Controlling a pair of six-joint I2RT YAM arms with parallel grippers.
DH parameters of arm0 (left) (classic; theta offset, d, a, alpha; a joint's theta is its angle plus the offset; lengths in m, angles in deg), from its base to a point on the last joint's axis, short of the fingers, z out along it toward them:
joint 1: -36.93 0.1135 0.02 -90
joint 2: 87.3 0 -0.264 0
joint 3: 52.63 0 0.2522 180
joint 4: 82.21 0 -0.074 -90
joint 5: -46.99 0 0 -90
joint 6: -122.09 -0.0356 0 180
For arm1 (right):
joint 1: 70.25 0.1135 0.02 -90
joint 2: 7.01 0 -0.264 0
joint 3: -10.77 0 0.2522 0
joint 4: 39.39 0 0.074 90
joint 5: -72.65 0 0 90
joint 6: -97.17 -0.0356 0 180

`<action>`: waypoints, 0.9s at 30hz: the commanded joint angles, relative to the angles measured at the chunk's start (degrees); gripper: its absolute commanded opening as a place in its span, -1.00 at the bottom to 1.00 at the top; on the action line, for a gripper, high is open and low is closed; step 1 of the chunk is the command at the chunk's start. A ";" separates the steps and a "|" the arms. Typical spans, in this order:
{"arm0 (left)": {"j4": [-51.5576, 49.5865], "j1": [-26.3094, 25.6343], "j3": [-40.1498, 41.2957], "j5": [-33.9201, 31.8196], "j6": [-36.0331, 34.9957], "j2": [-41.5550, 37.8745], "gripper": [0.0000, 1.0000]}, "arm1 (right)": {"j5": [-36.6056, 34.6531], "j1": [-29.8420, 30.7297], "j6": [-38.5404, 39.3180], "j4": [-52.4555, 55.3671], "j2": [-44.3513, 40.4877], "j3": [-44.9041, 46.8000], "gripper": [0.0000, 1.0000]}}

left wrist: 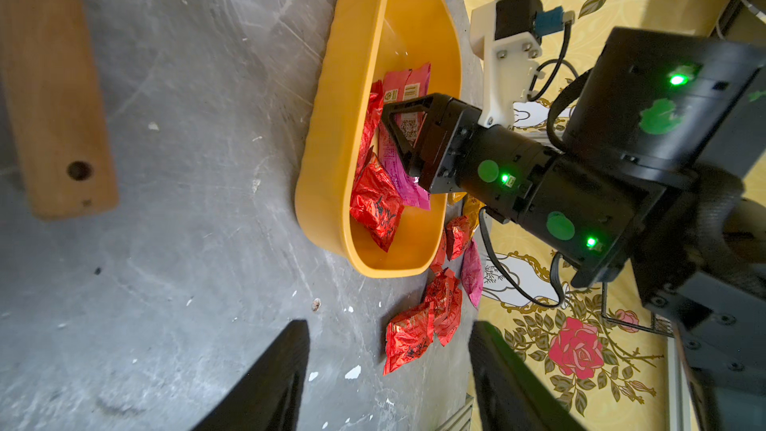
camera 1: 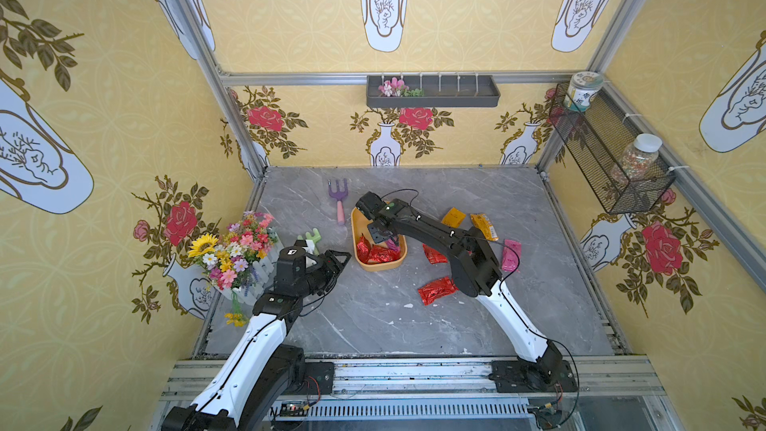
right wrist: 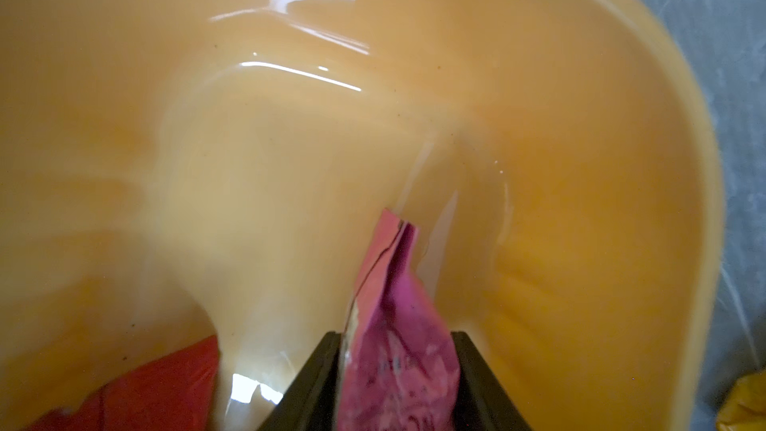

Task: Take the tea bags out of the storage box
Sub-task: Pick up the tea bag from the storage box, then place the tea bag at the center of the board.

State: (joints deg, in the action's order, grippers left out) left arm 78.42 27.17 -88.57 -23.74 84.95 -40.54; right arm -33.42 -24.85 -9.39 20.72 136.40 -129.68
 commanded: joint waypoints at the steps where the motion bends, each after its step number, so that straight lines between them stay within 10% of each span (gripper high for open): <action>1: 1.03 0.00 0.38 0.33 -0.13 -0.18 0.34 | 1.72 0.03 -1.84 -1.66 -2.10 1.47 -0.12; 27: 4.40 -3.98 -5.27 0.41 2.15 4.36 0.32 | 27.85 -13.82 -14.23 -23.41 -31.56 31.59 -0.26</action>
State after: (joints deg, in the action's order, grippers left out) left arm 80.22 24.37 -93.33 -22.54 86.70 -37.39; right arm -8.42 -37.06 -21.58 2.12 106.99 -100.11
